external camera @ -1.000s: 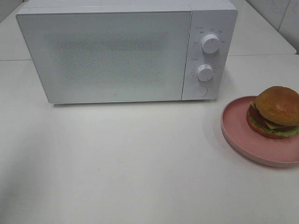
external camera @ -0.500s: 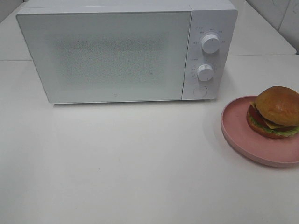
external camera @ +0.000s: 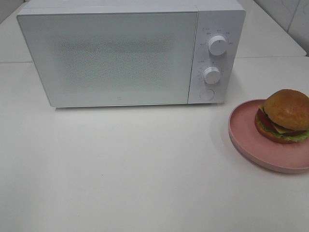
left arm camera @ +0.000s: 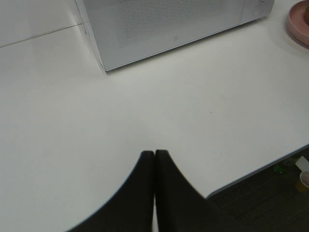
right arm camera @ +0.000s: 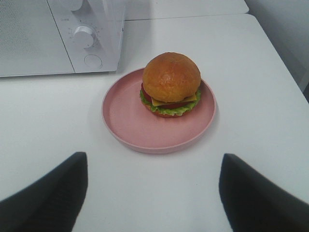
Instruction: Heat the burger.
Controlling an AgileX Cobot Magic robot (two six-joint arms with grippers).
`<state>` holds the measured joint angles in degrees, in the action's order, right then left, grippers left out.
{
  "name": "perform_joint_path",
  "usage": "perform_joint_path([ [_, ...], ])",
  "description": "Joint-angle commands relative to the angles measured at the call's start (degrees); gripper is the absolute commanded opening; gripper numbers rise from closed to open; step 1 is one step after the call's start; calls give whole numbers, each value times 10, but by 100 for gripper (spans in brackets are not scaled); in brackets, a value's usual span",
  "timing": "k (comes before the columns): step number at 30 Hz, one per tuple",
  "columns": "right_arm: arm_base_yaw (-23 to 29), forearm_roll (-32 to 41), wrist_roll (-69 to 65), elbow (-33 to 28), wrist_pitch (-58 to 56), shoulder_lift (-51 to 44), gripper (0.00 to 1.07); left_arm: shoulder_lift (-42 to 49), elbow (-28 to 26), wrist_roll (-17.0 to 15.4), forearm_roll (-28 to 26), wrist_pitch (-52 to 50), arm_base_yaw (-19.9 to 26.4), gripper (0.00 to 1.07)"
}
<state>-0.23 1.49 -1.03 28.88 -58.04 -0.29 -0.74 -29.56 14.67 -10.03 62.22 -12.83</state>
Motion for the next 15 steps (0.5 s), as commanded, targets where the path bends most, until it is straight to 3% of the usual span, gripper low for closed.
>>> perform_joint_path([
  [1, -3, -1, 4, 0, 7, -10, 72, -2, 6, 4, -6, -21, 2, 0],
  [15, -3, -1, 4, 0, 7, -10, 72, -2, 6, 3, -5, -21, 2, 0],
])
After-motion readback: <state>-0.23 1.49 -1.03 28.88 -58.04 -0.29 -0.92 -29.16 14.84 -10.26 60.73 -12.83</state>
